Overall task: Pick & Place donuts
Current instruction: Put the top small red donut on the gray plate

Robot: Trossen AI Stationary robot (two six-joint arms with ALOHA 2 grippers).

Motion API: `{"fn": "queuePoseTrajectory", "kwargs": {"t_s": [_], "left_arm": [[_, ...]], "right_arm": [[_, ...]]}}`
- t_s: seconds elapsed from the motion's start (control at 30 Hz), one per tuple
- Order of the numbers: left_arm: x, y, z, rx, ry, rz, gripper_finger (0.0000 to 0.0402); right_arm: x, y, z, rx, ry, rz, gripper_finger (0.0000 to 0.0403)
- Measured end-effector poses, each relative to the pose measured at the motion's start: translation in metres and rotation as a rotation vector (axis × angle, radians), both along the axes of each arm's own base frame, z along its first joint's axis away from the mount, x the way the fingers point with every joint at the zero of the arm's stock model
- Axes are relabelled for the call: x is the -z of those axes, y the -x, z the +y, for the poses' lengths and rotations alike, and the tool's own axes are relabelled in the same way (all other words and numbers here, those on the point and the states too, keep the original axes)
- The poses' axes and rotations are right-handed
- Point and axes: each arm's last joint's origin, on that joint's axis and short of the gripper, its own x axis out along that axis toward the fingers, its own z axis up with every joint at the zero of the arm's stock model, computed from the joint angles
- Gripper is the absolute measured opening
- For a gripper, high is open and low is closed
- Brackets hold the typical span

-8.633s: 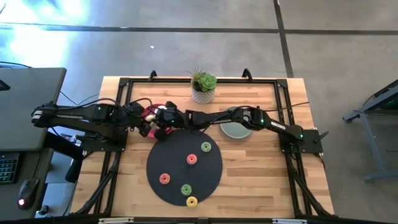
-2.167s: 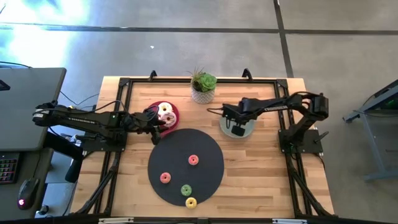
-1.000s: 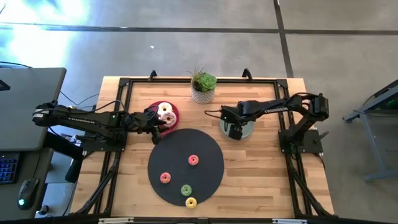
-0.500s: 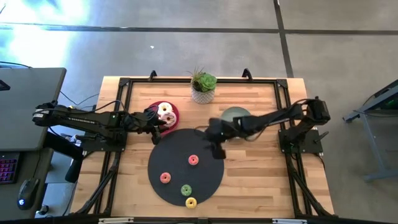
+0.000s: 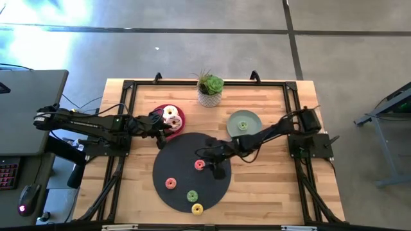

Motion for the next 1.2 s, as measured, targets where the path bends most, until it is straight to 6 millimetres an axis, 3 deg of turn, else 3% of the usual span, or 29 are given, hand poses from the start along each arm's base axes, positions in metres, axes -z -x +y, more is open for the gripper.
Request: {"fn": "queuePoseTrajectory", "kwargs": {"t_s": [0.33,0.53,0.67,0.93,1.07,1.2], "left_arm": [[0.000,0.000,0.000,0.001,0.001,0.000,0.0154],[0.000,0.000,0.000,0.014,0.010,0.001,0.0154],[0.000,0.000,-0.001,0.014,0.010,0.001,0.0154],[0.000,0.000,0.000,0.014,0.009,0.001,0.0154],[0.000,0.000,0.000,0.014,0.009,0.002,0.0154],[0.000,0.000,0.000,0.014,0.009,0.004,0.0154]], "right_arm": [[0.027,-0.006,0.003,-0.090,-0.006,0.003,0.0181],[0.031,-0.006,0.003,-0.119,0.035,0.005,0.0170],[0.031,-0.006,0.002,-0.118,0.048,0.005,0.0131],[0.032,-0.007,-0.009,-0.058,-0.004,0.031,0.0011],[0.017,-0.005,-0.012,-0.044,-0.026,0.023,0.0022],[-0.015,0.006,-0.016,0.014,0.016,0.034,0.0026]]}}
